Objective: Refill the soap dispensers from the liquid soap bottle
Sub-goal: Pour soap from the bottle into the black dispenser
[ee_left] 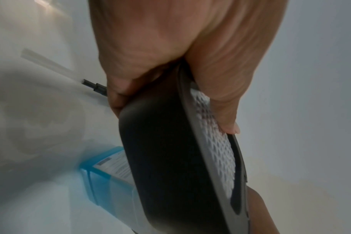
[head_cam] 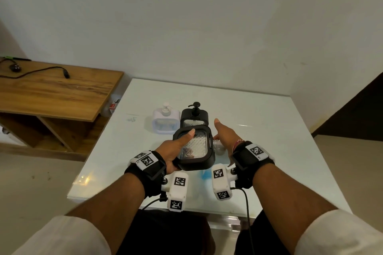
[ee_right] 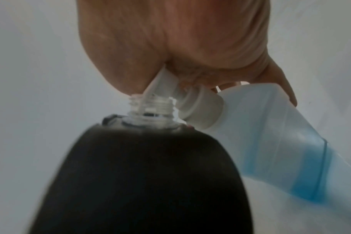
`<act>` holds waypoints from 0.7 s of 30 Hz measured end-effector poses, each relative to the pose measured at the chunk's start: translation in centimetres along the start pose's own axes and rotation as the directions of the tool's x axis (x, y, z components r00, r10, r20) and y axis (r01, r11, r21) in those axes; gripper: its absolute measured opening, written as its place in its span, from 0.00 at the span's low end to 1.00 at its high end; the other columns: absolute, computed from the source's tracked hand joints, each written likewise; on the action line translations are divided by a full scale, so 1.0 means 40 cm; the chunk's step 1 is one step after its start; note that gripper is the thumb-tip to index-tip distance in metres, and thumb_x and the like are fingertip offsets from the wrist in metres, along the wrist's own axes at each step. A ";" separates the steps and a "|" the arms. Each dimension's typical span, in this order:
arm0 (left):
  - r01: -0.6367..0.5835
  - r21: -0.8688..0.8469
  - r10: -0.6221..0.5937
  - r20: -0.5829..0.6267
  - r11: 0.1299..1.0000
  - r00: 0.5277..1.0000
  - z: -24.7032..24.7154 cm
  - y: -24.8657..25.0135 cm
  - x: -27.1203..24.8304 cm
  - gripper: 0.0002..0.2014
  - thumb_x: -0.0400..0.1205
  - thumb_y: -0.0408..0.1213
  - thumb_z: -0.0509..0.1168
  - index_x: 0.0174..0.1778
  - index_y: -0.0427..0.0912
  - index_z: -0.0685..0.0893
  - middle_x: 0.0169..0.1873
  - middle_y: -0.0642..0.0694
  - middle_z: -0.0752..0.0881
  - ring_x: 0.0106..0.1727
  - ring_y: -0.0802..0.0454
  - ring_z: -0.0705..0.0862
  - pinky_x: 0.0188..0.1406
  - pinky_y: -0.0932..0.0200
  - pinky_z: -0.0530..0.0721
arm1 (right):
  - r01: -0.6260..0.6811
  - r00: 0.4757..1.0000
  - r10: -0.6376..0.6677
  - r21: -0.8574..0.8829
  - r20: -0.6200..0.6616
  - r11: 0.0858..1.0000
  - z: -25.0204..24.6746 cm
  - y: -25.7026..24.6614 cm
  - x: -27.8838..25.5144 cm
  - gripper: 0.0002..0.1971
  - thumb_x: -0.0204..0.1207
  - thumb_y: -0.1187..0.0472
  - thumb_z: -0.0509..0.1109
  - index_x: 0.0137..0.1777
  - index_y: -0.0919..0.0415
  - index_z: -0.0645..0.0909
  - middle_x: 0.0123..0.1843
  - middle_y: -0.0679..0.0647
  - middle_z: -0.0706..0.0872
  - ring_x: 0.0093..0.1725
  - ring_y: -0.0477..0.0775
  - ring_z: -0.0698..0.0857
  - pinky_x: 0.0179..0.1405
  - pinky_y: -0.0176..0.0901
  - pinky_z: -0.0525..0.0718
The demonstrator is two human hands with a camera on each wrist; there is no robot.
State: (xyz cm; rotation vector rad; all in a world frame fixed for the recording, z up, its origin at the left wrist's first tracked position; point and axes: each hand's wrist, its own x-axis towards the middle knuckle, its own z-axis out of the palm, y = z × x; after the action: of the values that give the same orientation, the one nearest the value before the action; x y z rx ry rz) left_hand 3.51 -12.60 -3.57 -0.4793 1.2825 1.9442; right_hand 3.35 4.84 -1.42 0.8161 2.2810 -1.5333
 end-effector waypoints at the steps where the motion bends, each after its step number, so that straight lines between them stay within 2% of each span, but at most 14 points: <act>1: -0.002 0.007 0.002 0.002 1.000 1.000 0.001 0.003 0.001 0.35 0.68 0.49 0.79 0.70 0.37 0.86 0.60 0.35 0.91 0.62 0.37 0.90 0.57 0.40 0.89 | -0.002 1.000 0.002 0.001 -0.008 1.000 0.001 -0.004 -0.001 0.33 0.87 0.40 0.45 0.74 0.67 0.73 0.70 0.66 0.80 0.70 0.64 0.77 0.76 0.54 0.69; 4: 0.009 0.030 -0.008 -0.003 1.000 1.000 -0.001 0.008 0.001 0.36 0.67 0.50 0.80 0.70 0.38 0.86 0.60 0.36 0.91 0.62 0.37 0.90 0.58 0.39 0.88 | 0.006 0.999 -0.010 -0.103 -0.036 0.995 0.008 -0.005 0.005 0.32 0.88 0.42 0.45 0.76 0.66 0.72 0.75 0.66 0.76 0.74 0.65 0.74 0.78 0.56 0.67; 7: 0.017 0.042 -0.017 0.010 0.999 1.000 -0.006 0.012 0.000 0.38 0.65 0.50 0.82 0.71 0.37 0.86 0.61 0.35 0.91 0.62 0.36 0.90 0.62 0.36 0.87 | -0.017 0.998 0.002 -0.216 -0.070 0.976 0.013 0.006 0.009 0.32 0.88 0.42 0.46 0.73 0.68 0.77 0.75 0.65 0.76 0.73 0.64 0.75 0.76 0.50 0.68; 8: 0.013 0.046 -0.014 0.014 0.999 1.000 -0.007 0.012 -0.001 0.37 0.66 0.49 0.82 0.70 0.37 0.86 0.60 0.35 0.91 0.61 0.37 0.91 0.60 0.37 0.89 | -0.029 0.995 0.007 -0.233 -0.095 0.972 0.014 0.010 0.008 0.32 0.87 0.42 0.47 0.71 0.68 0.78 0.74 0.65 0.78 0.72 0.64 0.76 0.73 0.49 0.68; 10: 0.005 0.052 -0.005 0.012 0.999 1.000 -0.004 0.013 -0.003 0.32 0.69 0.49 0.80 0.67 0.36 0.87 0.57 0.35 0.92 0.54 0.38 0.93 0.48 0.41 0.93 | -0.032 0.992 0.001 -0.247 -0.125 0.968 0.010 0.012 0.008 0.33 0.86 0.40 0.49 0.67 0.68 0.81 0.72 0.64 0.80 0.69 0.64 0.78 0.70 0.48 0.70; 12: -0.002 0.070 0.001 0.015 0.998 1.000 0.000 0.012 -0.001 0.33 0.67 0.50 0.81 0.66 0.37 0.87 0.55 0.35 0.93 0.52 0.39 0.94 0.43 0.43 0.93 | -0.027 0.996 0.009 -0.192 -0.093 0.981 0.002 0.016 0.008 0.35 0.85 0.37 0.49 0.62 0.68 0.83 0.68 0.63 0.82 0.66 0.63 0.80 0.70 0.48 0.71; 14: -0.002 0.082 0.000 0.020 0.997 1.000 0.003 0.013 0.001 0.36 0.64 0.51 0.82 0.67 0.37 0.87 0.56 0.35 0.93 0.55 0.38 0.93 0.47 0.41 0.92 | -0.034 0.999 0.032 -0.074 -0.020 0.997 -0.006 0.018 -0.004 0.35 0.82 0.32 0.50 0.50 0.64 0.84 0.60 0.62 0.84 0.62 0.63 0.81 0.73 0.55 0.73; 16: -0.007 0.070 0.005 0.027 0.998 1.000 0.004 0.015 0.001 0.34 0.66 0.50 0.81 0.66 0.37 0.87 0.56 0.36 0.93 0.55 0.38 0.93 0.49 0.41 0.92 | -0.058 0.998 0.057 0.035 0.023 0.998 -0.010 0.017 -0.014 0.33 0.80 0.30 0.50 0.41 0.59 0.80 0.55 0.61 0.84 0.62 0.65 0.82 0.73 0.62 0.74; 18: 0.000 0.067 -0.001 0.021 0.998 1.000 0.006 0.013 0.000 0.31 0.69 0.48 0.80 0.65 0.37 0.88 0.56 0.36 0.93 0.55 0.38 0.93 0.50 0.40 0.91 | -0.044 0.999 0.044 0.037 -0.007 0.998 -0.007 0.025 -0.015 0.32 0.83 0.33 0.50 0.46 0.61 0.81 0.61 0.64 0.84 0.64 0.65 0.81 0.73 0.61 0.74; 21: 0.000 0.053 -0.001 0.016 0.999 1.000 0.001 0.012 0.003 0.31 0.70 0.48 0.81 0.67 0.37 0.87 0.57 0.35 0.92 0.58 0.36 0.92 0.53 0.38 0.91 | -0.018 0.995 0.007 -0.108 -0.101 0.994 0.004 0.021 -0.010 0.34 0.86 0.38 0.49 0.63 0.69 0.82 0.69 0.64 0.81 0.66 0.64 0.79 0.71 0.51 0.72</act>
State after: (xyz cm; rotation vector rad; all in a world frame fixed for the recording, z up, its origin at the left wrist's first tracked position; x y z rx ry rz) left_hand 3.06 -12.63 -3.32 -0.4366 1.3200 1.9050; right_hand 4.15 4.81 -1.93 0.8943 2.4020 -1.3783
